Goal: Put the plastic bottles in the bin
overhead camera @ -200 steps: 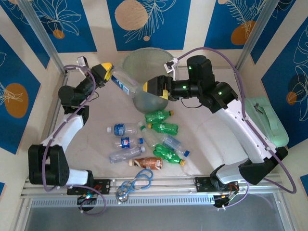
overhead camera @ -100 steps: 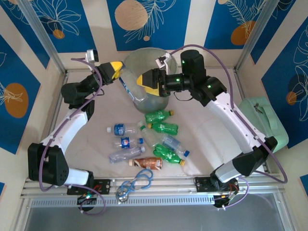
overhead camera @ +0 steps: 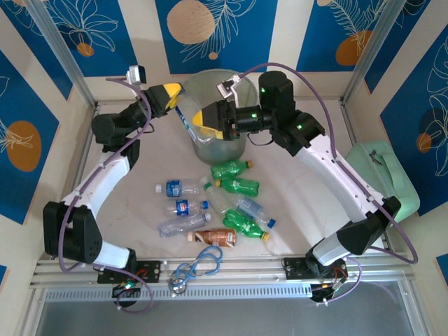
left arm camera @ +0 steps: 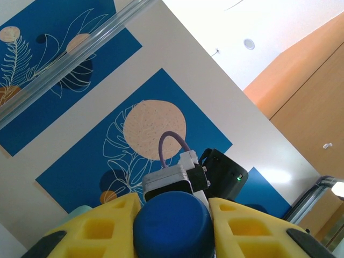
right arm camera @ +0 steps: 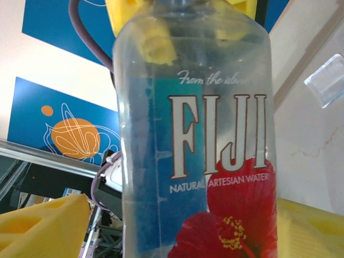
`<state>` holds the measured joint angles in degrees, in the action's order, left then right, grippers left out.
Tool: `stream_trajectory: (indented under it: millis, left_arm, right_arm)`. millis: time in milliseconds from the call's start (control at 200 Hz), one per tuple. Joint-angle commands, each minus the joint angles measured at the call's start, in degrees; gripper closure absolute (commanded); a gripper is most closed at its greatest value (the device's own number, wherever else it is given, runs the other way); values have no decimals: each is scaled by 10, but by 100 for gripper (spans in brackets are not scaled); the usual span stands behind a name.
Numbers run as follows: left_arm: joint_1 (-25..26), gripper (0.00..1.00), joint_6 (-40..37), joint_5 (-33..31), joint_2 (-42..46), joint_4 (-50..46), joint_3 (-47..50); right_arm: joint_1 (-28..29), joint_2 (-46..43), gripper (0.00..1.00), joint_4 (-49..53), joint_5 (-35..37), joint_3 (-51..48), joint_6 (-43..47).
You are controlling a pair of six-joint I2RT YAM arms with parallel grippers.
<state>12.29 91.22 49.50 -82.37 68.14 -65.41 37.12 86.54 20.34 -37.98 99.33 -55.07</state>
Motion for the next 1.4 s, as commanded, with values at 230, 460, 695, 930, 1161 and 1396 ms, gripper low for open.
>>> stream_trajectory:
  millis: [230,460,695,930,1161,1396]
  left_arm:
    - [9,100,-4,0,-42,38,-42]
    - [9,100,-11,-6,-56,28,-45]
    - [5,0,-46,-12,-57,-33,-57]
    - [-17,0,-207,-74,15,-313,-70]
    - [-12,0,-443,-244,124,-716,-92]
    - [-10,0,-499,-291,200,-833,-30]
  right_arm:
    - [7,14,36,-19,-18,31,-2]
    - [4,10,44,-6,0,32,7]
    - [-13,14,45,49,42,54,33]
    - [-55,54,46,159,112,124,95]
    - [-82,134,46,270,206,236,162]
    - [-95,224,46,332,267,326,204]
